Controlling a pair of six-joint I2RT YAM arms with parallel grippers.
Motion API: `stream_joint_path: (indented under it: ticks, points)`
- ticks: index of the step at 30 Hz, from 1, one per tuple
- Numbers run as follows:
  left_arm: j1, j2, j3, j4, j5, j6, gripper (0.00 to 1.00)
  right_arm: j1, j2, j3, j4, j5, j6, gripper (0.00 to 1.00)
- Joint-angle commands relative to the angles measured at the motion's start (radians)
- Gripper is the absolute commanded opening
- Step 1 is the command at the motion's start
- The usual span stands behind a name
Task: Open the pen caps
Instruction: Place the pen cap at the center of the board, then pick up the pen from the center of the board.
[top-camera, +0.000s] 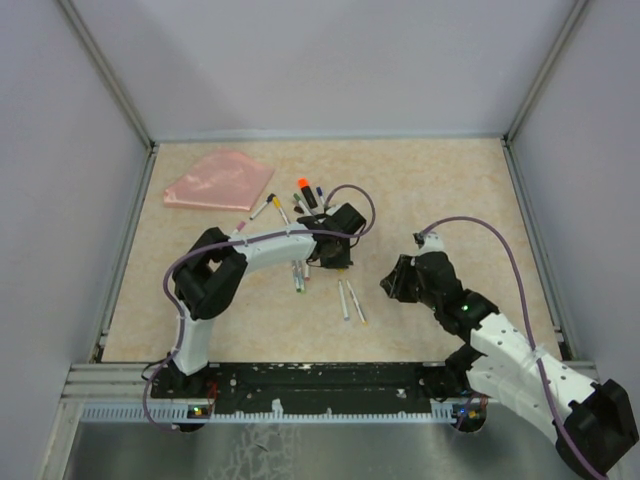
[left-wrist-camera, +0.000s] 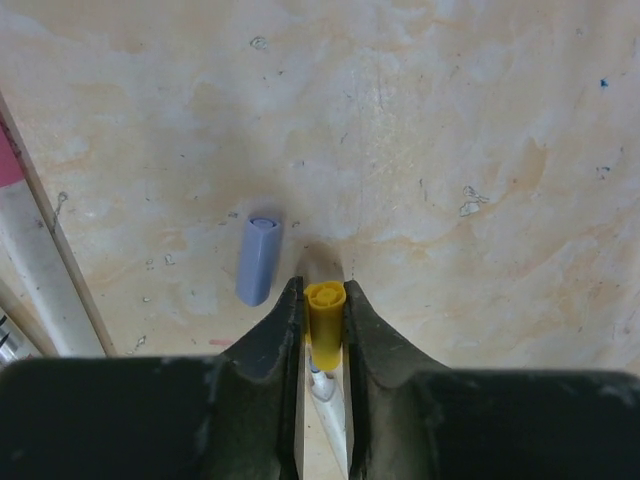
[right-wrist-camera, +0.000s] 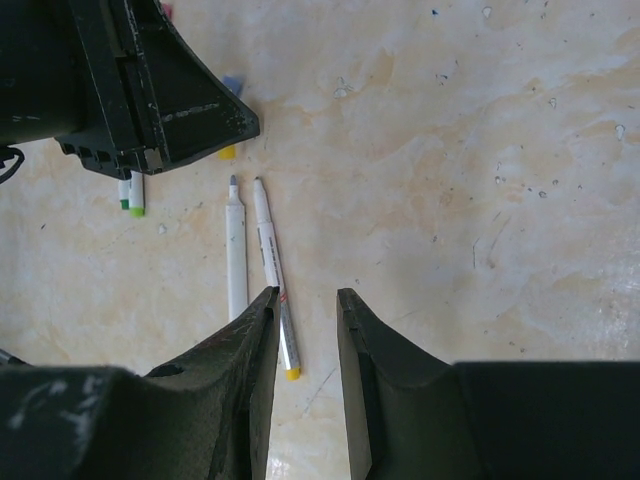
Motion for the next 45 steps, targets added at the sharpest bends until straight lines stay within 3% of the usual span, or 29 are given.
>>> stream_joint_path:
  ticks: [1, 7, 13, 24, 34, 40, 45]
  points:
    - [-0.005, 0.022, 0.028, -0.021, -0.010, 0.021, 0.23, -0.013, 0.000, 0.005, 0.036, 0.016, 0.001, 0.29]
    - [-0.004, 0.020, 0.037, -0.021, -0.004, 0.034, 0.32, -0.015, 0.004, 0.001, 0.041, 0.010, 0.004, 0.29]
    - [-0.004, 0.000, 0.039, -0.027, -0.003, 0.048, 0.34, -0.015, 0.005, 0.005, 0.042, 0.003, 0.003, 0.29]
    - [-0.002, -0.197, 0.003, -0.024, -0.139, 0.136, 0.38, -0.015, 0.018, -0.010, 0.122, -0.105, -0.019, 0.30]
    - [0.076, -0.286, -0.147, 0.031, -0.087, 0.393, 0.62, -0.014, 0.021, -0.023, 0.166, -0.160, -0.027, 0.29]
    - [0.153, -0.245, -0.160, 0.039, 0.005, 0.431, 0.62, -0.015, 0.041, -0.019, 0.175, -0.174, -0.026, 0.29]
    - [0.179, -0.154, -0.096, -0.023, 0.002, 0.444, 0.54, -0.014, 0.044, -0.016, 0.175, -0.178, -0.027, 0.29]
